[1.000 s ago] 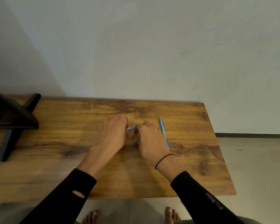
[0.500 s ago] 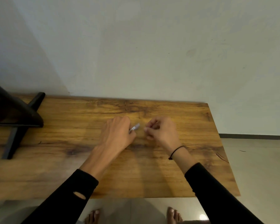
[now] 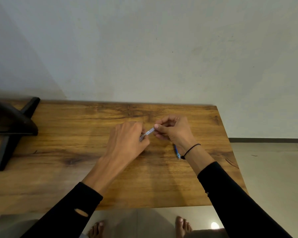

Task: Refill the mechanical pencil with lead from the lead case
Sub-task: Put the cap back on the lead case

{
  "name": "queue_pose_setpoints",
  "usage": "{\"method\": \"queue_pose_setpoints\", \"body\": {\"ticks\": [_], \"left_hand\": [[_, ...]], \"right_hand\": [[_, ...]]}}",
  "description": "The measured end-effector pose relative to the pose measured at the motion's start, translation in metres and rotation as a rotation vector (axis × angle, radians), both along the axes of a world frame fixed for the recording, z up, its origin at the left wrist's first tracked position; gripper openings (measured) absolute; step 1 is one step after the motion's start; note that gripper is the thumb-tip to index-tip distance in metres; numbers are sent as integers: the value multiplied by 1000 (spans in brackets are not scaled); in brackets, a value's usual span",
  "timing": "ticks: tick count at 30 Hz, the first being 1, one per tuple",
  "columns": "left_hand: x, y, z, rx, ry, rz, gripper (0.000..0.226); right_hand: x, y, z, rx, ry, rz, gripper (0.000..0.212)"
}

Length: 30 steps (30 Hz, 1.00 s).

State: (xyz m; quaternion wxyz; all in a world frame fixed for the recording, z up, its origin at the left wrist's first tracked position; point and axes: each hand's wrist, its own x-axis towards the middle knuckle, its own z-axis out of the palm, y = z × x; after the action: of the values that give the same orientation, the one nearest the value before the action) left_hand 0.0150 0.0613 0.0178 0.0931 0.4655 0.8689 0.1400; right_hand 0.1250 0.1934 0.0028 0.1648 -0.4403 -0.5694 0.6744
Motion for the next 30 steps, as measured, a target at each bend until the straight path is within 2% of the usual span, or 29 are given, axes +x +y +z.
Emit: {"method": "queue_pose_setpoints", "body": {"ticks": [7,12,19,24,28,30], "left_hand": [[1,-2,4,47,27,-47,18],[2,-1,3,45,50,-68,18],[2,-1,-1,69,59,-61,18],[4,-1,-2,132,51,-21,16],[3,-1,-3,293,-173,113,11],[3,1,-7,317,-357,174,24]], "right_hand": [[1,5,6,-332,65,-33,12],[1,7,7,-443,74,-56,12],[0,9,4,-348,66,-27,16],[-3,-4,-1,-135,76,-31,17],[-9,-12,2,-32,71,6,21],[-9,-9,4,27,66,30,20]]}}
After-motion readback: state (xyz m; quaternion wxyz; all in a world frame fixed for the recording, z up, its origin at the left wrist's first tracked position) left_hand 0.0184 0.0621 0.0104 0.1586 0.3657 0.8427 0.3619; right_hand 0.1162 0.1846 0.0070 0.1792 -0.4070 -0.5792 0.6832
